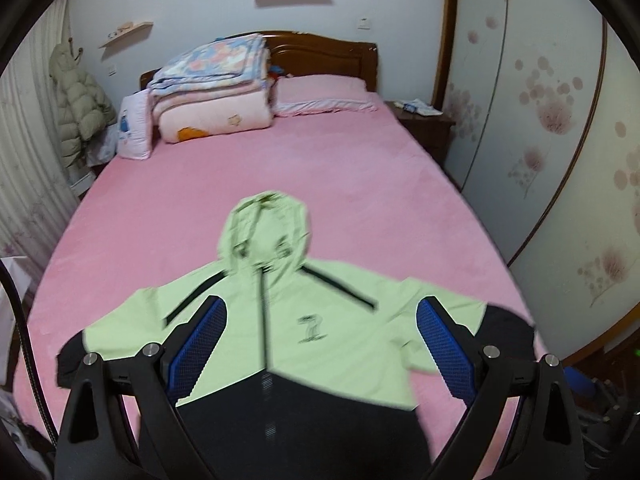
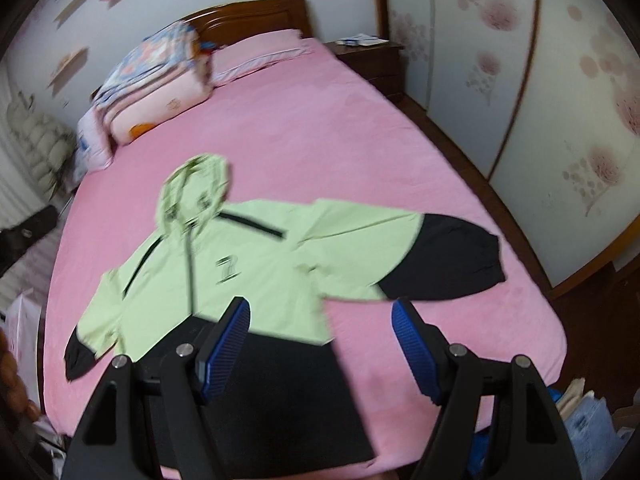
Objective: Fold large clothes
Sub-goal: 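Grasp the black cuff of a jacket sleeve with the right tool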
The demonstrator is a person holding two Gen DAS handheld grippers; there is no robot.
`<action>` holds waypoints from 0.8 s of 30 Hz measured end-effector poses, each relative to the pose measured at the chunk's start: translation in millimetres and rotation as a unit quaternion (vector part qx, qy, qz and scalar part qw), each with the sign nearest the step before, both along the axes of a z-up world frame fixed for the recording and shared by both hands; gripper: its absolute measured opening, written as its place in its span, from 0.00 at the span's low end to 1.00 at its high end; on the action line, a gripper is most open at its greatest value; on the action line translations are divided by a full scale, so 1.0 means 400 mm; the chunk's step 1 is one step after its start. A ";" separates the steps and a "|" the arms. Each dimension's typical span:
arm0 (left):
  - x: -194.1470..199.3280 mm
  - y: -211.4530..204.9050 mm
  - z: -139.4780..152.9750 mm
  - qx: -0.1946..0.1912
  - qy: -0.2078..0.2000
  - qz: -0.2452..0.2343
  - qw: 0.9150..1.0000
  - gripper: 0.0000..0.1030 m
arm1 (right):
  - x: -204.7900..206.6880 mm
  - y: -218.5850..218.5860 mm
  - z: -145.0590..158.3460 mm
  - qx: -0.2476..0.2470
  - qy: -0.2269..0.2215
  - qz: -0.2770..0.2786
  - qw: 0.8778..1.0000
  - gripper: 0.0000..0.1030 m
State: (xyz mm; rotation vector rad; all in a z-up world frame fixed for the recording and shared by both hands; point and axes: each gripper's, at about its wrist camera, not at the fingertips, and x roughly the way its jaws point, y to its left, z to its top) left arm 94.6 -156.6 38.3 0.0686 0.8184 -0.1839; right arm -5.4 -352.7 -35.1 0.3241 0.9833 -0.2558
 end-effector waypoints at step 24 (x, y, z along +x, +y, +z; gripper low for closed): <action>0.185 -0.596 -0.435 0.051 0.117 -0.108 0.986 0.93 | -0.012 -0.782 -0.634 0.168 0.126 -0.211 0.955 0.71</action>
